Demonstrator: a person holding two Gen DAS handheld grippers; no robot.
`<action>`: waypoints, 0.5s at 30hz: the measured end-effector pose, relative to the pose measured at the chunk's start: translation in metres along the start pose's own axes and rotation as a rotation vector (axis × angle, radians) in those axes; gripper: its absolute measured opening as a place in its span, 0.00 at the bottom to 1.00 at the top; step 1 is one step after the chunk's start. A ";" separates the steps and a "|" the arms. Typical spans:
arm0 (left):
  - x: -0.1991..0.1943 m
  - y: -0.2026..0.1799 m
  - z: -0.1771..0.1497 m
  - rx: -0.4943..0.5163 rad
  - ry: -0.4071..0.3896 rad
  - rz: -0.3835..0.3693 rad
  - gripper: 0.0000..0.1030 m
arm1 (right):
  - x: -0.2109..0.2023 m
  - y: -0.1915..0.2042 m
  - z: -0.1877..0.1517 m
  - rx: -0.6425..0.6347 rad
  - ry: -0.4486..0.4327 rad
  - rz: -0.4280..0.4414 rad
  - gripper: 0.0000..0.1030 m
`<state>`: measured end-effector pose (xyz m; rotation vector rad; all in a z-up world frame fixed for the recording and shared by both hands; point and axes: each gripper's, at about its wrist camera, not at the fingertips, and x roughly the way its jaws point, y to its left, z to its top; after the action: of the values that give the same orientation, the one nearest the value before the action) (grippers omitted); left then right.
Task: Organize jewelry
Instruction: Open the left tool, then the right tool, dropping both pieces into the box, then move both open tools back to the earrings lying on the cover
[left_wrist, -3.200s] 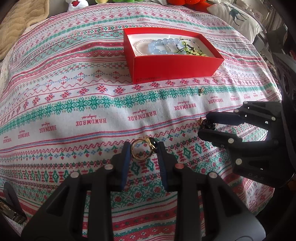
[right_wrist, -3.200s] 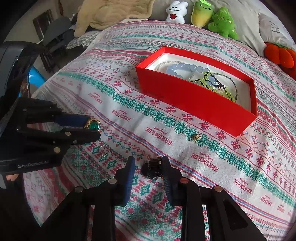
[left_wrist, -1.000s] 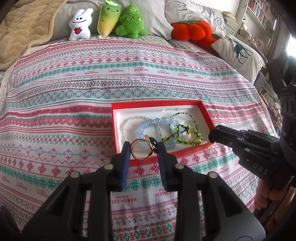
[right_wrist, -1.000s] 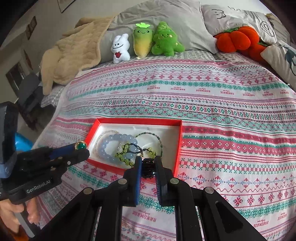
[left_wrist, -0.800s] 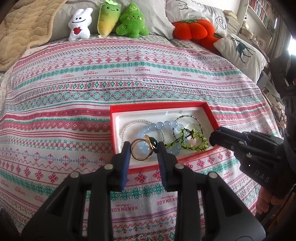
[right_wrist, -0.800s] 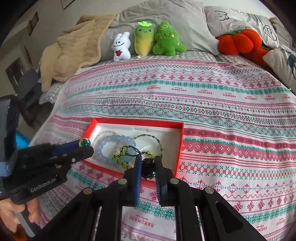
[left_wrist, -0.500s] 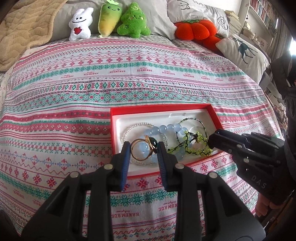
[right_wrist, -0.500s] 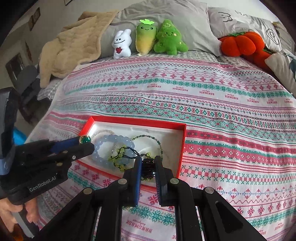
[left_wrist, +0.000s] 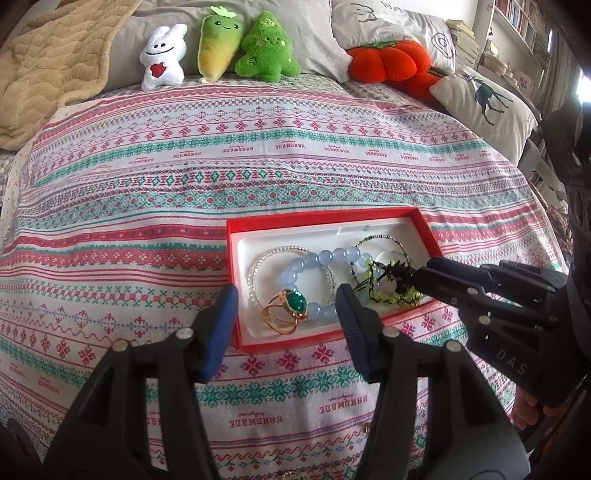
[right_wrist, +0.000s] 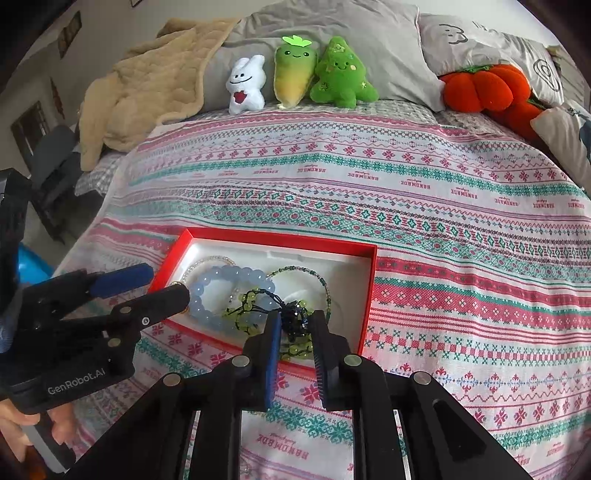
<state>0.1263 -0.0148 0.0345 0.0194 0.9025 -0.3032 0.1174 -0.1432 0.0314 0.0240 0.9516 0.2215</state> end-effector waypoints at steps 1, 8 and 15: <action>-0.002 0.000 -0.001 0.006 0.002 0.005 0.58 | -0.001 0.000 0.000 -0.001 -0.001 0.000 0.17; -0.014 0.001 -0.011 0.019 0.019 0.037 0.65 | -0.015 0.002 -0.004 -0.004 -0.014 -0.004 0.17; -0.021 0.005 -0.029 0.028 0.073 0.071 0.73 | -0.029 0.006 -0.016 -0.018 -0.012 -0.001 0.18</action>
<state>0.0933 -0.0003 0.0325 0.0882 0.9674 -0.2500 0.0872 -0.1447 0.0462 0.0085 0.9381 0.2285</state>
